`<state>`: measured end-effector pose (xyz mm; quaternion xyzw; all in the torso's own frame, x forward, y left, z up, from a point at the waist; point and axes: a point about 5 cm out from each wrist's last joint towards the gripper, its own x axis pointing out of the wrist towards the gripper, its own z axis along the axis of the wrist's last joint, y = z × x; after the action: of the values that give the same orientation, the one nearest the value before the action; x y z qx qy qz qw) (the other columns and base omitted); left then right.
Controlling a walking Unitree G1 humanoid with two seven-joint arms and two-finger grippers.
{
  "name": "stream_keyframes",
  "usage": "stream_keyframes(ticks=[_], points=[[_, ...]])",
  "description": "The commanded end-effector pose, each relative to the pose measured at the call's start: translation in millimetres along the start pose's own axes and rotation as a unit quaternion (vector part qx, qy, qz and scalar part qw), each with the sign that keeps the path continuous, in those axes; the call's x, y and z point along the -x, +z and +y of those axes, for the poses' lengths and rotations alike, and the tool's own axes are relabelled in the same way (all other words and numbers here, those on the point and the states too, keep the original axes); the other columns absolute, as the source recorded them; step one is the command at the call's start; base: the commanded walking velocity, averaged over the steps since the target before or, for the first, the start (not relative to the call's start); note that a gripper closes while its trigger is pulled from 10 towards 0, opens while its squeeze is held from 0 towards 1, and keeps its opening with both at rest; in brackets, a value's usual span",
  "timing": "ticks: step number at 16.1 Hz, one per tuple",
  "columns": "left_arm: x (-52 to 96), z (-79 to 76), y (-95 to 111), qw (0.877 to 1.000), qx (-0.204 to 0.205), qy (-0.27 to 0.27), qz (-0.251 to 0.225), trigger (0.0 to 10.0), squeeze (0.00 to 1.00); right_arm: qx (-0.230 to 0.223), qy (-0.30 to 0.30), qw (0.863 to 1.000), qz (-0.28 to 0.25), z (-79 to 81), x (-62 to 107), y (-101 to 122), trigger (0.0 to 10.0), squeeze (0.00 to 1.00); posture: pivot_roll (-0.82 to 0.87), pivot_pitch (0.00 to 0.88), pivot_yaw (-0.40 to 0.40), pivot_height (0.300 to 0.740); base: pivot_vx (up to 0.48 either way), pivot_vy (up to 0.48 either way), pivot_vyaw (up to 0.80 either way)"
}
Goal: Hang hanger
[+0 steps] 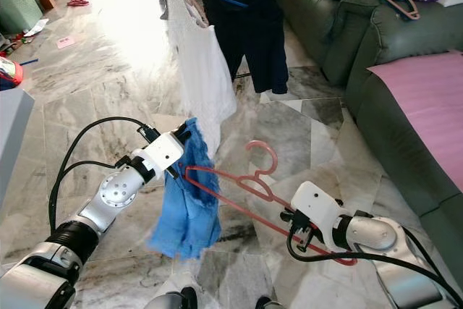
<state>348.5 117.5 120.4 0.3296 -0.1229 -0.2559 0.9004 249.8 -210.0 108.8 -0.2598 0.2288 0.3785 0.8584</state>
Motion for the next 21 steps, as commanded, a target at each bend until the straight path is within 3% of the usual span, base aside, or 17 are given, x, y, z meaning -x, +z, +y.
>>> stream_keyframes(ticks=[1,9,12,14,18,21], points=[[3.1,-0.9,-3.3,1.0,-0.011,-0.016,0.003,10.0,0.0,0.019,-0.01,1.0,-0.021,-4.1,3.6,10.7,10.0,0.0,0.02,0.183,0.093,0.74,0.0,0.0,0.0],[9.7,-5.5,-26.0,0.996,-0.028,-0.02,0.087,10.0,0.0,0.037,-0.045,0.995,-0.08,-15.0,9.1,34.9,10.0,0.0,0.01,0.188,0.095,0.74,0.0,0.0,0.0],[7.9,-8.7,-20.4,0.998,-0.013,-0.019,0.066,10.0,0.0,0.027,-0.063,0.995,-0.074,-18.9,1.0,29.6,10.0,0.0,0.01,0.187,0.09,0.74,0.0,0.0,0.0],[2.0,-12.3,-9.3,0.999,0.001,-0.023,0.039,10.0,0.0,0.012,-0.07,0.996,-0.063,-17.1,-15.6,21.2,10.0,0.0,0.01,0.188,0.087,0.74,0.0,0.0,0.0],[-1.5,-21.1,11.4,0.999,0.001,-0.053,-0.013,10.0,0.0,-0.01,-0.068,0.996,-0.063,-18.9,-38.4,17.6,10.0,0.0,0.02,0.19,0.084,0.74,0.0,0.0,0.0],[-2.6,-19.9,22.1,0.998,-0.014,-0.046,-0.041,10.0,0.0,-0.014,-0.037,0.998,-0.056,-12.9,-52.8,14.1,10.0,0.0,0.04,0.191,0.075,0.74,0.0,0.0,0.0]])
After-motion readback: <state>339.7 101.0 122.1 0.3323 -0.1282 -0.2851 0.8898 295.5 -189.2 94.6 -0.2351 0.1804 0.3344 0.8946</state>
